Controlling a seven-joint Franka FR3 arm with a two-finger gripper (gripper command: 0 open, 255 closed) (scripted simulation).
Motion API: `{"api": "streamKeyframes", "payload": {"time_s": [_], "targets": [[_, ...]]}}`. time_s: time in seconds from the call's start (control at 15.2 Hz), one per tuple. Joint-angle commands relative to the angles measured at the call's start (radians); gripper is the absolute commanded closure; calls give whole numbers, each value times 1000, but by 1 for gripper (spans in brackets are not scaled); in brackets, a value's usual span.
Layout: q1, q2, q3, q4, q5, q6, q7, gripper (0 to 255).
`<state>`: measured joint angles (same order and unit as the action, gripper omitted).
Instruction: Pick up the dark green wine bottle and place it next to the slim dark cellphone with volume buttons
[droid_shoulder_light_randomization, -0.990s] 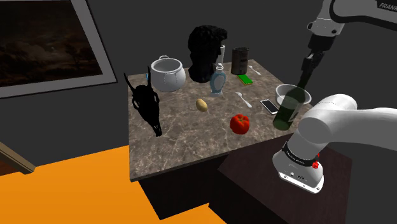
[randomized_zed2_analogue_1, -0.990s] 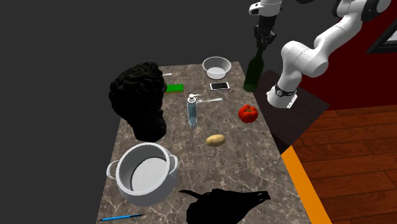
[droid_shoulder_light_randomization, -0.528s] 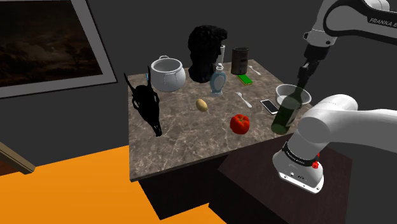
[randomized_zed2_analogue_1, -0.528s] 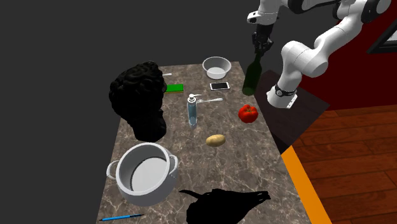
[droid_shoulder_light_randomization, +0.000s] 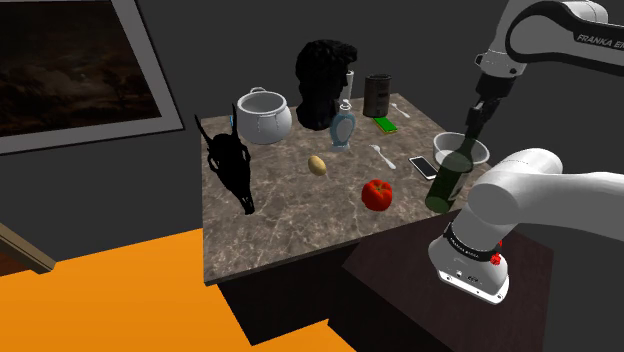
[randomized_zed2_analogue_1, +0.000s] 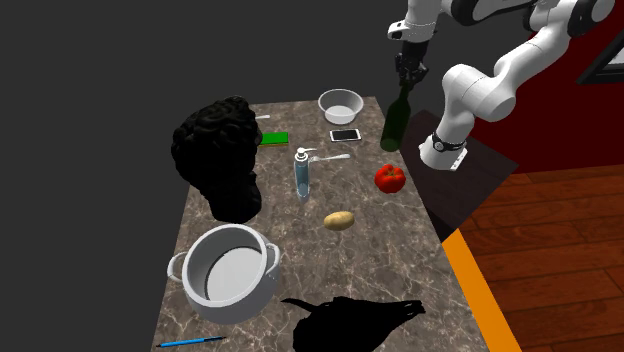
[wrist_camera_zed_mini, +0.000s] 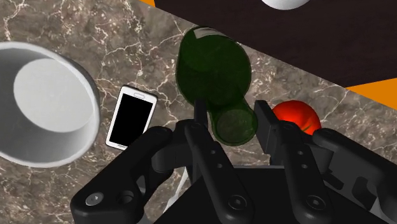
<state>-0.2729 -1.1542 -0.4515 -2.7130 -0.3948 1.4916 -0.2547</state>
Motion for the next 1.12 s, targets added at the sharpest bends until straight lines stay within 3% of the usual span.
{"api": "streamKeyframes", "payload": {"time_s": [0.0,0.33,0.59,1.06], "targets": [[0,3,-2,-5,0,0,0,0],[0,1,-1,-5,1,-1,0,0],[30,53,41,137,47,-89,-4,0],[30,53,41,137,47,-89,-4,0]]}}
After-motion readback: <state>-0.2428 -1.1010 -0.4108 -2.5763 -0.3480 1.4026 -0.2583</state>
